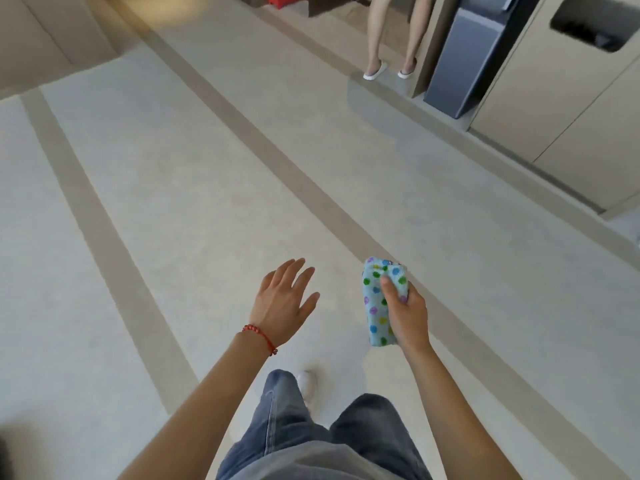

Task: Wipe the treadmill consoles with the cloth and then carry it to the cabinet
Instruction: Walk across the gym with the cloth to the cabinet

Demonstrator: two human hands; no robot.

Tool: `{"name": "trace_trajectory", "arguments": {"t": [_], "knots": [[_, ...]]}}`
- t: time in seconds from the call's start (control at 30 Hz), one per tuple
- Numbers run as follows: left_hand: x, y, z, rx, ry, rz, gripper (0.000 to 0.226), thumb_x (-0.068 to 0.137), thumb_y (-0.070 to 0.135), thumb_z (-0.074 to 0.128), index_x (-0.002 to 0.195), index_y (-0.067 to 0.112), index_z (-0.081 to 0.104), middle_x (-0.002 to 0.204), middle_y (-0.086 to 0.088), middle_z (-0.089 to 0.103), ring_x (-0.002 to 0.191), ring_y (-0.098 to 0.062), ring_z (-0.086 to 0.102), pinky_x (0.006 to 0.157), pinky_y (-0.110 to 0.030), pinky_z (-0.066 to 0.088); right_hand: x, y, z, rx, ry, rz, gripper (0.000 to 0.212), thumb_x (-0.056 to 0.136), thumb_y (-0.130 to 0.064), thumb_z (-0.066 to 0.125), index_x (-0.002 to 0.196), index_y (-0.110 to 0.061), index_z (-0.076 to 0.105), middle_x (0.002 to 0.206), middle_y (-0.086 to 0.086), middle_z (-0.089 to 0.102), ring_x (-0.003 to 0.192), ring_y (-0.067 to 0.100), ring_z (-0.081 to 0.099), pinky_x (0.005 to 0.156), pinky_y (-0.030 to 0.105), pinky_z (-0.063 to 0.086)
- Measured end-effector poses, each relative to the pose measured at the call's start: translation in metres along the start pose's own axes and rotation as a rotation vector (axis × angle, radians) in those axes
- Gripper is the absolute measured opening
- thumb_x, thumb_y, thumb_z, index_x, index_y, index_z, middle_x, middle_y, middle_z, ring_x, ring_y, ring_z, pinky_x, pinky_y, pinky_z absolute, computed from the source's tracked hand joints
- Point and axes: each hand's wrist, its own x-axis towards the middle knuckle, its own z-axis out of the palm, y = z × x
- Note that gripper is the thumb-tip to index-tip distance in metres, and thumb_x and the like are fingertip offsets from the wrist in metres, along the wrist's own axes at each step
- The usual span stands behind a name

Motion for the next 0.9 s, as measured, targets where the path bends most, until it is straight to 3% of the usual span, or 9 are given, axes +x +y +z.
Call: {"name": "trace_trajectory", "arguments": {"t": [0.17,0.27,0.47,0.67,0.9], "knots": [[0.094,0.0,0.015,-0.04,-0.087,0.137,0.07,0.097,0.051,0.012,0.115,0.005,0.062,0.121,-0.016,0.059,0.111,-0.034,0.056,0.085,-0.046,0.048,0.056,-0.021,-0.015,0.051,0.162,0.042,0.022,0.09,-0.039,0.052,0.103,-0.022,0.056,0.09,-0.007,0.06,0.077,0.002,0.057,0.059,0.014,0.042],[0.15,0.015,0.033,-0.051,-0.112,0.227,0.07,0.098,0.051,0.011,0.115,0.005,0.062,0.122,-0.016,0.059,0.11,-0.035,0.056,0.085,-0.046,0.048,0.095,-0.024,-0.034,0.092,0.267,0.085,0.028,0.089,-0.04,0.053,0.107,-0.019,0.058,0.099,0.0,0.064,0.084,0.014,0.062,0.062,0.018,0.045],[0.278,0.06,0.073,-0.105,-0.112,0.343,0.069,0.097,0.051,0.013,0.115,0.004,0.061,0.122,-0.017,0.059,0.111,-0.035,0.056,0.084,-0.046,0.048,0.187,-0.037,-0.087,0.149,0.399,0.127,0.02,0.089,-0.037,0.054,0.098,-0.02,0.058,0.091,0.0,0.065,0.078,0.013,0.062,0.063,0.021,0.047],[0.411,0.122,0.089,-0.128,-0.065,0.449,0.065,0.097,0.048,0.018,0.115,0.003,0.061,0.122,-0.018,0.058,0.111,-0.035,0.056,0.084,-0.046,0.048,0.281,-0.076,-0.155,0.179,0.481,0.116,0.017,0.09,-0.036,0.053,0.096,-0.021,0.058,0.08,-0.011,0.062,0.072,0.004,0.06,0.055,0.012,0.045],[0.531,0.157,0.114,-0.131,-0.105,0.481,0.069,0.098,0.05,0.015,0.116,0.003,0.061,0.122,-0.019,0.059,0.11,-0.036,0.057,0.084,-0.049,0.048,0.389,-0.114,-0.207,0.225,0.537,0.122,0.021,0.09,-0.036,0.054,0.097,-0.018,0.059,0.085,-0.004,0.064,0.074,0.006,0.061,0.058,0.017,0.047]]}}
